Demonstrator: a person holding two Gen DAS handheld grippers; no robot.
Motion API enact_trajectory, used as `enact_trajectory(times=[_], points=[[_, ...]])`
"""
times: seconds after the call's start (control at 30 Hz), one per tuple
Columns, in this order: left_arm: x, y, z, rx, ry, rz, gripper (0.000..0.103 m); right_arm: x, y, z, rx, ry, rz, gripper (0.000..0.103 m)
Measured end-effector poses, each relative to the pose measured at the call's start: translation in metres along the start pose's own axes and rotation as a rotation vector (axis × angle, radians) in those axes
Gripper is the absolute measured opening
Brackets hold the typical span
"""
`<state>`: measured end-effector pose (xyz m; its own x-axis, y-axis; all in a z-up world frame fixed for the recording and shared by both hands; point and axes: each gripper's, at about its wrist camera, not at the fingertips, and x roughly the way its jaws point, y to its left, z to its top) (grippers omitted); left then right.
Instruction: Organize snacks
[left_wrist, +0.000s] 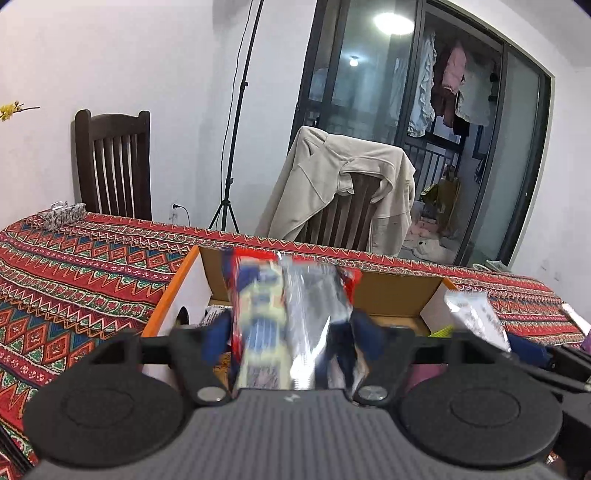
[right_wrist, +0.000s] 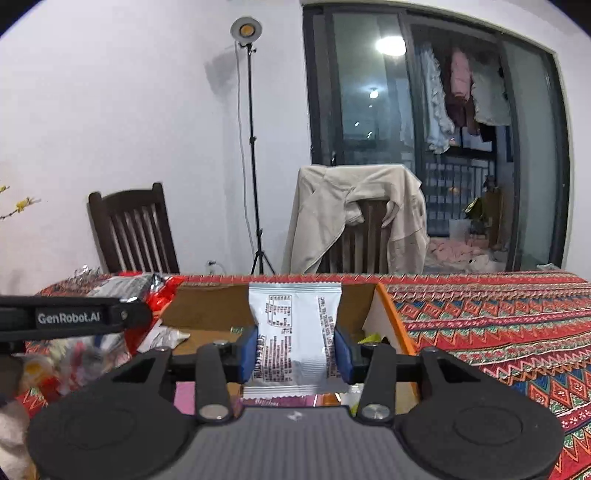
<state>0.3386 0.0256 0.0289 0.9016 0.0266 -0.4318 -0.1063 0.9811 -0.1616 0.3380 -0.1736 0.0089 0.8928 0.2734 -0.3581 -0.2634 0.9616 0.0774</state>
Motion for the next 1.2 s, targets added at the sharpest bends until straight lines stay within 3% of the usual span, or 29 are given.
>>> enact_trajectory(times=[0.03, 0.07, 0.13, 0.17, 0.67, 0.8, 0.9, 1.2], points=[[-0.001, 0.0, 0.001, -0.003, -0.007, 0.013, 0.103, 0.003, 0.0, 0.001, -0.002, 0.012, -0.002, 0.056], [-0.004, 0.0, 0.003, -0.002, -0.025, 0.022, 0.103, 0.006, -0.001, 0.002, 0.0, 0.026, -0.007, 0.074], [-0.01, 0.002, 0.006, -0.001, -0.049, 0.036, 0.103, 0.007, -0.003, 0.002, 0.014, 0.037, -0.013, 0.098], [-0.011, 0.003, 0.007, -0.009, -0.054, 0.038, 0.103, 0.006, -0.003, 0.002, 0.021, 0.037, -0.013, 0.103], [-0.003, 0.002, 0.005, -0.024, -0.013, 0.056, 0.103, 0.007, -0.012, -0.002, 0.095, 0.086, -0.051, 0.103], [-0.004, 0.006, 0.012, -0.055, 0.04, 0.05, 0.103, 0.001, -0.013, 0.005, 0.106, 0.103, -0.061, 0.103], [-0.019, 0.017, 0.022, -0.123, 0.053, 0.013, 0.103, -0.023, -0.009, 0.01, 0.099, 0.091, -0.073, 0.103], [-0.069, 0.02, 0.025, -0.048, 0.049, 0.099, 0.103, -0.085, 0.015, 0.015, 0.026, 0.057, -0.02, 0.103]])
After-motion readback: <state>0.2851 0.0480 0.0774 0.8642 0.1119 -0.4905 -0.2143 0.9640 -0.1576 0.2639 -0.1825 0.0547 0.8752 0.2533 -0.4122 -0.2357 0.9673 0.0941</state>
